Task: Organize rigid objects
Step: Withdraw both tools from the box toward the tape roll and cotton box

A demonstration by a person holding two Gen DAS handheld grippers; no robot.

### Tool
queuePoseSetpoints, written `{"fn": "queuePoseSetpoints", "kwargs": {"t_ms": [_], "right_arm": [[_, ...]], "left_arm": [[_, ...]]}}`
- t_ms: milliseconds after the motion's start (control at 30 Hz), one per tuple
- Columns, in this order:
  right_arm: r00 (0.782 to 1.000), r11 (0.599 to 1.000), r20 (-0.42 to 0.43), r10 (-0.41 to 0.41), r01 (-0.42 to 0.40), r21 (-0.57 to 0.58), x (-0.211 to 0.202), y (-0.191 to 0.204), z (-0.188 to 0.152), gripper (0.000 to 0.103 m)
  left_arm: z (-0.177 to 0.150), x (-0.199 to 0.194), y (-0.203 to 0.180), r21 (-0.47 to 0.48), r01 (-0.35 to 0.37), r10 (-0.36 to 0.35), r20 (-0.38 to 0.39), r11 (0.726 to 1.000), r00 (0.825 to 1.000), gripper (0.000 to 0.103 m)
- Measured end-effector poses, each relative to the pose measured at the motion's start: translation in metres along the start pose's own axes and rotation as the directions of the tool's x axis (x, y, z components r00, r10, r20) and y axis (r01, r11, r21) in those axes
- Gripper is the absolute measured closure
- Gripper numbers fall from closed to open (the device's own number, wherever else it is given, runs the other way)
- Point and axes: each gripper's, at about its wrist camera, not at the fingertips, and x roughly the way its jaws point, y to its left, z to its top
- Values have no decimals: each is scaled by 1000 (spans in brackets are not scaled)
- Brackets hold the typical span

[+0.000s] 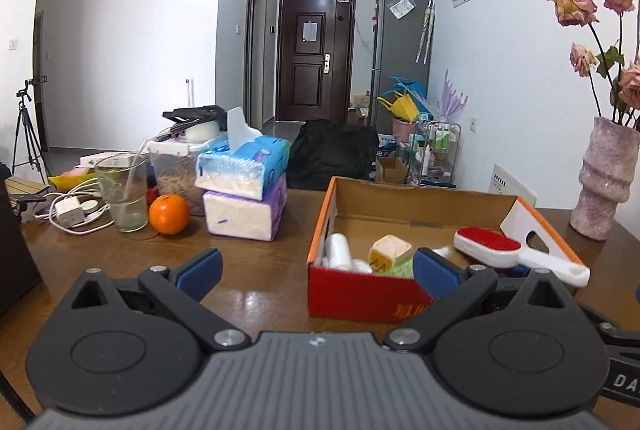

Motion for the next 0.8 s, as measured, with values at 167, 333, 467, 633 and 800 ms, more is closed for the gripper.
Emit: {"fn": "queuePoseSetpoints", "kwargs": {"t_ms": [167,333,467,633,800], "right_arm": [[1000,1000,-12,-7,7,-9,-16,3,-16,0],[999,1000,-38,-7,7,-19,-27,7,-32,0],[998,1000,-56,-4,2,-31,-37,13,-46,0],[996,999,-90,-2,-2,-34,-43,20,-60,0],[992,999,-126,30,-31,-9,-44,24,-68,0]], "left_arm": [[-14,-16,8,7,-22,22,8,1000,1000,0],[-27,-30,19,8,-38,38,1,999,999,0],[-40,-40,31,14,-53,53,-12,998,999,0],[-54,-49,50,13,-61,61,-29,998,998,0],[-60,-52,71,-10,-54,54,-44,998,998,0]]}}
